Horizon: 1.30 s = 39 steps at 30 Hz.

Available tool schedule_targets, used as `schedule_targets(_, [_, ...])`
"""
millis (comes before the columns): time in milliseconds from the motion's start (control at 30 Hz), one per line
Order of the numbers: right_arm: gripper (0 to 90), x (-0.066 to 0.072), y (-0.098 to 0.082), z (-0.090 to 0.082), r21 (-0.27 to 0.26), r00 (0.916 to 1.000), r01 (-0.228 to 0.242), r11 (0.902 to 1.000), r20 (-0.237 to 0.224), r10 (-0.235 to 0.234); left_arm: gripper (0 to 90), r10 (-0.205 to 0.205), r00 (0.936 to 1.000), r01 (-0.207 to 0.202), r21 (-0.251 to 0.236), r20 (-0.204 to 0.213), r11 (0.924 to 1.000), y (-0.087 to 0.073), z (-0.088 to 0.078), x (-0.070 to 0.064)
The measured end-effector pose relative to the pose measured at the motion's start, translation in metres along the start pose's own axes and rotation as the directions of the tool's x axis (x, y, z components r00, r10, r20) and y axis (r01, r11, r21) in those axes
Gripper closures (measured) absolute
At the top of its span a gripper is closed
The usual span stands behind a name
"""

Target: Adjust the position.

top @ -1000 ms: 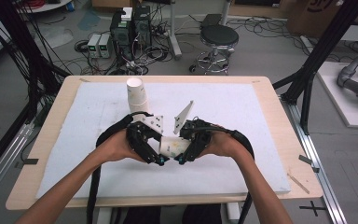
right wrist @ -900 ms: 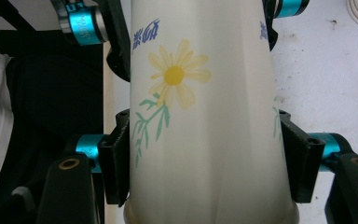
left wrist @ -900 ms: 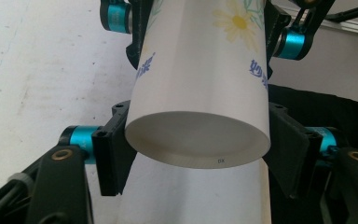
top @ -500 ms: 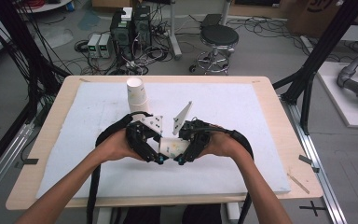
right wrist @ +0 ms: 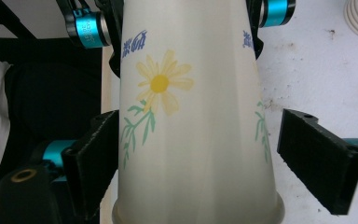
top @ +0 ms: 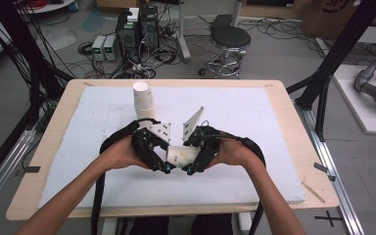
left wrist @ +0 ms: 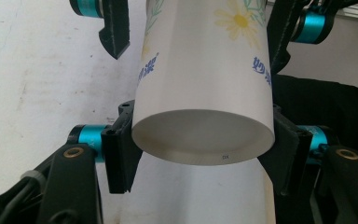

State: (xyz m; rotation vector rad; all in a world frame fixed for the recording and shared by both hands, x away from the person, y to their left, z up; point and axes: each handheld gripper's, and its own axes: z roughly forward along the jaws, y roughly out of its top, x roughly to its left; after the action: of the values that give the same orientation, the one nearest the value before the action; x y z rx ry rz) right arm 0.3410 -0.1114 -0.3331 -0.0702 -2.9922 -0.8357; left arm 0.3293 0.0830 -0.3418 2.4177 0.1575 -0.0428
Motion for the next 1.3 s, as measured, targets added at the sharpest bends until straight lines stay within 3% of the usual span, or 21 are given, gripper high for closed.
schedule_targets(200, [13.6,0.000,-0.002,-0.004,-0.025,0.9999,0.002,0.9997,0.011,-0.002,36.9,0.010,0.9999,-0.010,0.009,-0.006,0.9999,0.000,0.000,0.000])
schedule_targets(333, [13.6,0.001,-0.004,-0.010,-0.077,0.9999,-0.005,0.9970,0.012,0.006,36.8,-0.003,0.9999,0.002,-0.013,-0.013,0.9999,-0.006,-0.001,0.000])
schedule_targets(467, [13.6,0.002,-0.010,-0.018,-0.144,0.9998,-0.012,0.9894,0.014,0.014,36.8,-0.030,0.9993,0.028,-0.082,-0.020,0.9962,-0.020,-0.002,-0.001])
schedule_targets(633, [13.6,0.004,-0.020,-0.026,-0.218,0.9994,-0.025,0.9756,0.020,0.030,36.8,-0.044,0.9987,0.039,-0.187,-0.024,0.9816,-0.037,-0.008,-0.004])
schedule_targets(667, [13.6,0.004,-0.023,-0.028,-0.248,0.9992,-0.029,0.9684,0.017,0.035,36.7,-0.051,0.9984,0.044,-0.204,-0.026,0.9780,-0.039,-0.008,-0.005])
schedule_targets(733, [13.7,0.004,-0.028,-0.030,-0.293,0.9991,-0.036,0.9555,0.009,0.041,36.6,-0.064,0.9978,0.057,-0.259,-0.018,0.9643,-0.045,-0.009,-0.006])
schedule_targets(833, [13.8,0.005,-0.036,-0.031,-0.356,0.9987,-0.040,0.9336,0.015,0.048,36.6,-0.085,0.9963,0.074,-0.353,-0.015,0.9327,-0.053,-0.011,-0.008])
schedule_targets(933, [14.1,0.006,-0.045,-0.031,-0.398,0.9981,-0.051,0.9160,0.012,0.061,36.6,-0.098,0.9951,0.084,-0.416,-0.012,0.9055,-0.060,-0.012,-0.009])
schedule_targets(1033, [14.2,0.007,-0.055,-0.029,-0.450,0.9979,-0.054,0.8914,0.008,0.064,36.6,-0.114,0.9934,0.097,-0.484,-0.006,0.8696,-0.068,-0.013,-0.010])
schedule_targets(1067, [14.2,0.008,-0.058,-0.028,-0.464,0.9973,-0.057,0.8838,0.013,0.072,36.6,-0.118,0.9930,0.100,-0.507,-0.003,0.8561,-0.071,-0.013,-0.010])
schedule_targets(1100, [14.3,0.008,-0.061,-0.027,-0.478,0.9966,-0.067,0.8756,0.010,0.082,36.6,-0.123,0.9924,0.107,-0.536,0.005,0.8376,-0.073,-0.013,-0.010])
schedule_targets(1133, [14.3,0.008,-0.064,-0.025,-0.498,0.9966,-0.071,0.8643,0.002,0.083,36.6,-0.126,0.9920,0.109,-0.560,0.008,0.8215,-0.076,-0.012,-0.011])
schedule_targets(1267, [14.3,0.010,-0.074,-0.019,-0.569,0.9955,-0.084,0.8179,-0.012,0.094,36.6,-0.136,0.9906,0.117,-0.621,0.017,0.7750,-0.082,-0.009,-0.013])
schedule_targets(1300, [14.3,0.010,-0.076,-0.016,-0.586,0.9949,-0.088,0.8058,-0.012,0.100,36.6,-0.137,0.9904,0.120,-0.624,0.021,0.7722,-0.083,-0.008,-0.014])
